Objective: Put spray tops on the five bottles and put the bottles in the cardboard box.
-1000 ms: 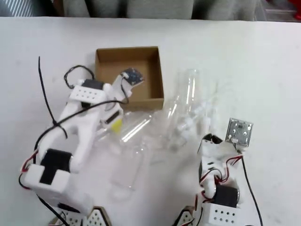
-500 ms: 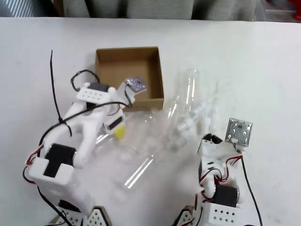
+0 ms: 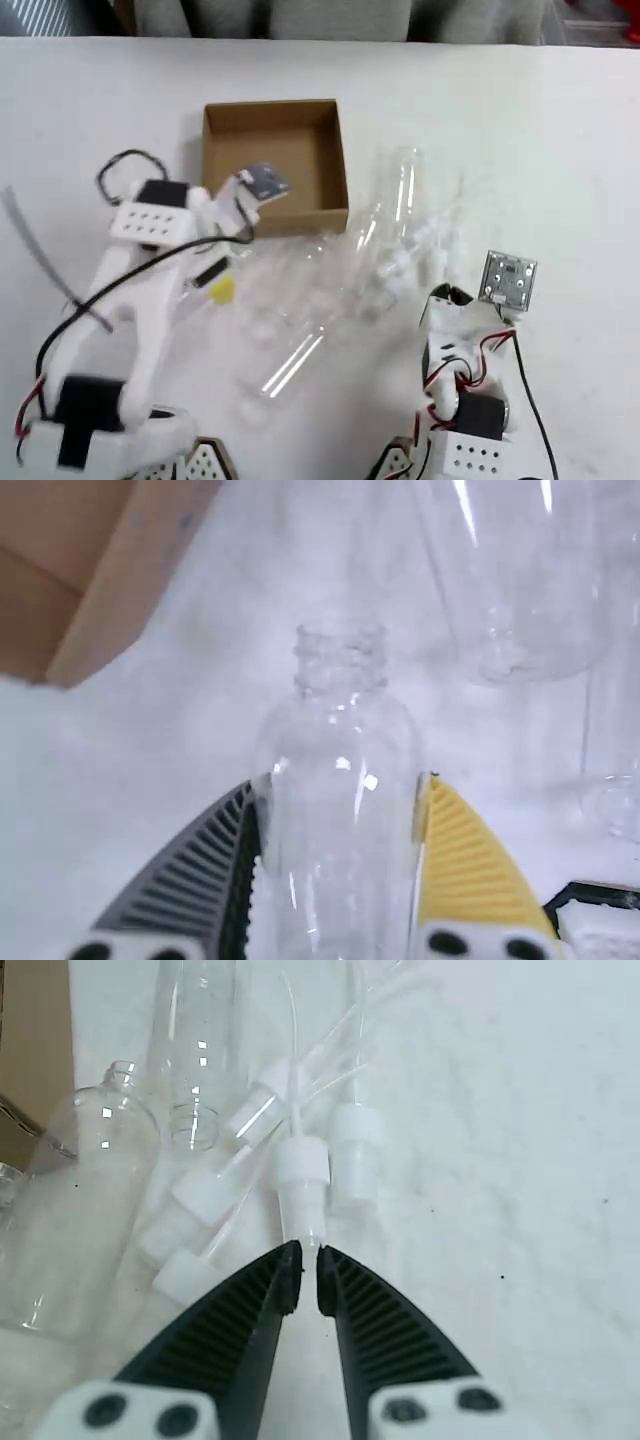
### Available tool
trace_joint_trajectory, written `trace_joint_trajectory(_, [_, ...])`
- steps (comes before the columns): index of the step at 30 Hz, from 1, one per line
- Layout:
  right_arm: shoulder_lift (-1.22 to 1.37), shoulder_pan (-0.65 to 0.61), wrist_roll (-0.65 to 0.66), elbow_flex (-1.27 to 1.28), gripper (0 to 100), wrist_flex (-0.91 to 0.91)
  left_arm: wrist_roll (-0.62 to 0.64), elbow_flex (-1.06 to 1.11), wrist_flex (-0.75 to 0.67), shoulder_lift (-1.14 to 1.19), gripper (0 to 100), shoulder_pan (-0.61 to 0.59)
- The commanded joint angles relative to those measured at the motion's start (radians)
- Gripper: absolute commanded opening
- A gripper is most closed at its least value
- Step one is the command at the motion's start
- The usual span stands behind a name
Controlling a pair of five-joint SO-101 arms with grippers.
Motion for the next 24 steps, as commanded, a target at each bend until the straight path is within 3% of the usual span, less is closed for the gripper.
trace_joint_trajectory(1, [-0.004,-0.001,0.0,0.008,1.8,0.004,-0.006,0.034,0.012,-0.203,10,-0.097])
trace_joint_trajectory(8, [-0.004,0.001,0.0,0.008,1.8,0.004,0.025,0.166,-0.132,-0.288,10,-0.271])
trace_joint_trajectory(18, [-0.004,0.001,0.0,0.008,1.8,0.005,0.488,0.381,-0.562,-0.286,10,-0.407])
trace_joint_trajectory(24, [-0.004,0.001,0.0,0.008,1.8,0.025,0.525,0.39,-0.583,-0.251,10,-0.401])
